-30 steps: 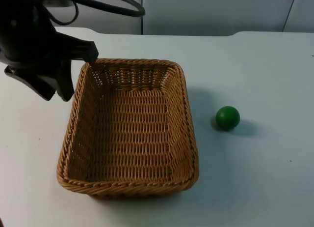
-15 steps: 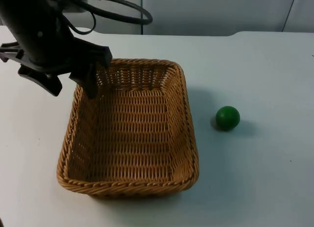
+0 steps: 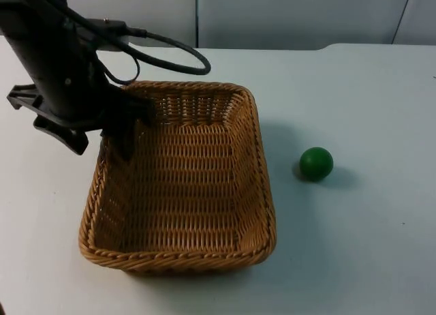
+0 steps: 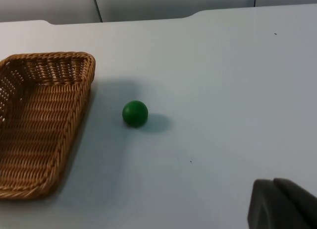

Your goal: Pick up the basket with the left hand and place the ball into the basket with the right hand.

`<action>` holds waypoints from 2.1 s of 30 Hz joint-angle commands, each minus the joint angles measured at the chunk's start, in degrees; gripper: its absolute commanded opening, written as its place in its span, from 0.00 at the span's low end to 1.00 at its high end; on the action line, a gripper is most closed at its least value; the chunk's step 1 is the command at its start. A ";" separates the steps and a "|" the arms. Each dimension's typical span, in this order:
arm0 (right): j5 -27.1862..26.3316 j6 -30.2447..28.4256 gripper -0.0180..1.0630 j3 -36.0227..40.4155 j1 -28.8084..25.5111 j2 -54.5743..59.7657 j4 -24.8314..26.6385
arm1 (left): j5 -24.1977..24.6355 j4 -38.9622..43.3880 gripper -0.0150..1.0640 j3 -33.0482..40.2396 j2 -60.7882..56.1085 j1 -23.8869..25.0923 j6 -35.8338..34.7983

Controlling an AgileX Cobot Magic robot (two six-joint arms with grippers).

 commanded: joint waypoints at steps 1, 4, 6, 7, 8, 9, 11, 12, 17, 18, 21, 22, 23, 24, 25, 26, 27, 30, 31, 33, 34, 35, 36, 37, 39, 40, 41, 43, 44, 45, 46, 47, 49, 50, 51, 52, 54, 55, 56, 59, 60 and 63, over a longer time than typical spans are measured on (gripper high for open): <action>-0.71 -0.10 0.01 0.32 -0.39 -0.22 0.40 | -0.95 -0.20 0.58 -0.38 1.56 -0.40 -0.36; -0.71 -0.10 0.01 0.32 -0.39 -0.22 0.40 | -1.53 -0.34 0.56 -0.38 3.11 -0.40 -0.36; -0.71 -0.10 0.01 0.32 -0.39 -0.22 0.40 | -2.46 -0.44 0.50 -0.38 4.07 -0.40 -0.36; -0.71 -0.10 0.01 0.32 -0.39 -0.22 0.40 | -2.46 -0.44 0.50 -0.38 4.07 -0.40 -0.36; -0.71 -0.10 0.01 0.32 -0.39 -0.22 0.40 | -2.94 -0.44 0.44 -0.38 4.24 -0.40 -0.36; -0.71 -0.10 0.01 0.32 -0.39 -0.22 0.40 | -3.29 -0.44 0.35 -0.38 4.36 -0.40 -0.50; -0.71 -0.10 0.01 0.32 -0.39 -0.22 0.40 | -4.24 -0.57 0.11 -0.38 4.36 -0.40 -0.50; -0.71 -0.10 0.01 0.32 -0.39 -0.22 0.40 | -4.24 -0.57 0.11 -0.38 4.36 -0.40 -0.50; -0.71 -0.10 0.01 0.32 -0.39 -0.22 0.40 | -4.73 -3.14 0.01 -0.38 4.36 0.18 -0.50; -0.71 -0.10 0.01 0.32 -0.39 -0.22 0.40 | -4.56 -4.41 0.01 -0.38 4.36 0.42 -0.50; -0.71 -0.10 0.01 0.32 -0.39 -0.22 0.40 | -2.33 -10.10 0.01 -0.38 3.85 3.23 -0.04; -0.71 -0.10 0.01 0.32 -0.39 -0.22 0.40 | -1.29 -11.14 0.01 -0.38 3.41 4.15 0.11; -0.71 -0.10 0.01 0.32 -0.39 -0.22 0.40 | -1.29 -11.14 0.01 -0.38 3.41 4.15 0.11; -0.71 -0.10 0.01 0.32 -0.39 -0.22 0.40 | -0.61 -11.94 0.01 -0.38 2.77 5.16 0.10; -0.71 -0.10 0.01 0.32 -0.39 -0.22 0.40 | 0.04 -12.50 0.01 -0.15 2.06 6.04 0.22; -0.71 -0.10 0.01 0.32 -0.39 -0.22 0.40 | 0.30 -13.31 0.01 -0.02 1.09 6.53 1.16; -0.71 -0.10 0.01 0.32 -0.39 -0.22 0.40 | 0.39 -14.60 0.01 0.47 -0.11 7.08 2.12; -0.71 -0.10 0.01 0.32 -0.39 -0.22 0.40 | -0.23 -19.24 0.01 1.54 -2.65 8.06 4.75; -0.71 -0.10 0.01 0.32 -0.39 -0.22 0.40 | -0.63 -21.60 0.01 2.06 -4.04 8.31 6.31; -0.71 -0.10 0.01 0.32 -0.39 -0.22 0.40 | -1.95 -25.51 0.01 3.87 -6.64 8.44 8.53; -0.71 -0.10 0.01 0.32 -0.39 -0.22 0.40 | -1.95 -25.51 0.01 3.87 -6.64 8.44 8.53; -0.71 -0.10 0.01 0.32 -0.39 -0.22 0.40 | -2.83 -26.17 0.01 4.69 -7.95 8.44 9.00; -0.71 -0.10 0.01 0.32 -0.39 -0.22 0.40 | -3.51 -26.43 0.01 5.62 -9.19 8.44 9.00; -0.71 -0.10 0.01 0.32 -0.39 -0.22 0.40 | -4.29 -27.28 0.01 6.70 -10.40 8.56 9.00; -0.71 -0.10 0.01 0.32 -0.39 -0.22 0.40 | -5.91 -28.82 0.01 8.40 -11.94 8.87 9.00; -0.71 -0.10 0.01 0.32 -0.39 -0.22 0.40 | -6.85 -29.82 0.01 9.82 -12.93 9.26 9.12; -0.71 -0.10 0.01 0.32 -0.39 -0.22 0.40 | -7.57 -30.71 0.01 11.08 -13.68 9.65 9.52; -0.71 -0.10 0.01 0.32 -0.39 -0.22 0.40 | -7.97 -31.63 0.01 12.14 -14.08 9.91 10.31; -0.71 -0.10 0.01 0.32 -0.39 -0.22 0.40 | -8.10 -32.33 0.01 12.91 -14.42 10.40 10.72; -0.71 -0.10 0.01 0.32 -0.39 -0.22 0.40 | -8.10 -32.87 0.01 13.77 -14.42 10.51 10.72; -0.71 -0.10 0.01 0.32 -0.39 -0.22 0.40 | -7.99 -33.17 0.01 14.42 -14.42 10.62 10.72; -0.71 -0.10 0.01 0.32 -0.39 -0.22 0.40 | -7.99 -33.40 0.01 14.99 -14.42 10.62 10.99; -0.71 -0.10 0.01 0.32 -0.39 -0.22 0.40 | -7.99 -33.84 0.01 15.15 -14.42 10.62 11.19; -0.71 -0.10 0.01 0.32 -0.39 -0.22 0.40 | -7.09 -35.02 0.01 15.15 -14.42 10.62 11.97; -0.71 -0.10 0.01 0.32 -0.39 -0.22 0.40 | -6.98 -35.12 0.01 15.15 -14.42 10.62 11.97; -0.71 -0.10 0.01 0.32 -0.39 -0.22 0.40 | -6.85 -35.12 0.01 15.15 -14.42 10.62 11.97; -0.71 -0.10 0.01 0.32 -0.39 -0.22 0.40 | -6.37 -35.12 0.01 15.15 -14.42 10.62 11.97; -0.71 -0.10 0.01 0.32 -0.39 -0.22 0.40 | -5.95 -35.12 0.01 15.15 -14.42 10.62 11.97; -0.71 -0.10 0.01 0.32 -0.39 -0.22 0.40 | -5.80 -35.12 0.01 15.15 -14.42 10.62 11.97; -0.71 -0.10 0.01 0.32 -0.39 -0.22 0.40 | -5.52 -35.12 0.01 15.15 -14.42 10.62 11.97; -0.71 -0.10 0.01 0.32 -0.39 -0.22 0.40 | -5.74 -35.12 0.01 15.15 -14.42 10.62 11.97; -0.71 -0.10 0.01 0.32 -0.39 -0.22 0.40 | -5.74 -35.12 0.01 15.15 -14.42 10.62 11.97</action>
